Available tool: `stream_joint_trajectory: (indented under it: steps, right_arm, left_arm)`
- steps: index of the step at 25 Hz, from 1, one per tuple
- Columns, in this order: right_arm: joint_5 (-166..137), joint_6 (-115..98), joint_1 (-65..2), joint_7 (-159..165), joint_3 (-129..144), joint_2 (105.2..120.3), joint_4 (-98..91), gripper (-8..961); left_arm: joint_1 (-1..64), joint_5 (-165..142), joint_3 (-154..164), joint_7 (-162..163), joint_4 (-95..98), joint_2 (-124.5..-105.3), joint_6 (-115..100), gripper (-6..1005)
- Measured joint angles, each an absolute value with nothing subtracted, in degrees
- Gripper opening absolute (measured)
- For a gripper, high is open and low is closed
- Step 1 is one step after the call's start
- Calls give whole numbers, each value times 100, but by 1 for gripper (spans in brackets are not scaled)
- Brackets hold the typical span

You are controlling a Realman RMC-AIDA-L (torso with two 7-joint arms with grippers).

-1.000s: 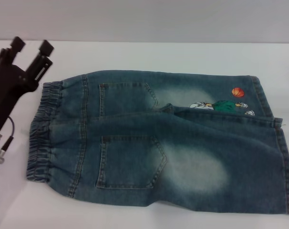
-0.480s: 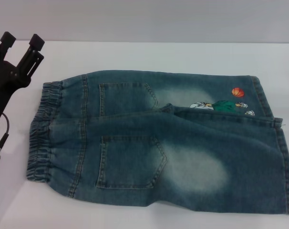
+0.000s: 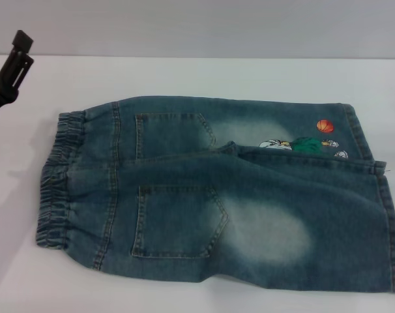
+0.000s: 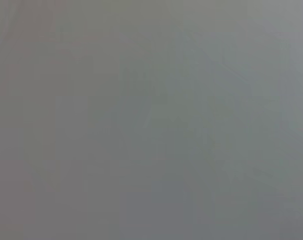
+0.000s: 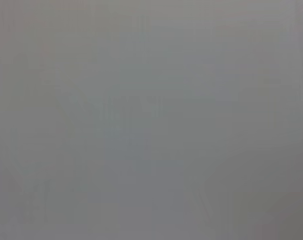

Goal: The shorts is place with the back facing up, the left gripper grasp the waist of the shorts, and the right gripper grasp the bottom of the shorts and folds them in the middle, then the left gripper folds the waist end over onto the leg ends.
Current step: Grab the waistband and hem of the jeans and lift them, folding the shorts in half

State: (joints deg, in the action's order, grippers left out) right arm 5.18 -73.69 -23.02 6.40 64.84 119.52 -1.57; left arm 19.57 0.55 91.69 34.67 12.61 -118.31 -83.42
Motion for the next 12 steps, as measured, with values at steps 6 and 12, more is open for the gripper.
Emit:
stream_joint_trajectory:
  steps: [6,12]
  right_arm:
    - [518,-7356,-2501,869,6488,11954,-165,569]
    - [518,-7291,-2734,888,6618,11946,-160,568]
  left_arm:
    - [1915,55,8983,3465,1205,-11828,-8310,802]
    - [1937,53,8825,3462,1177,-11839,-8249,799]
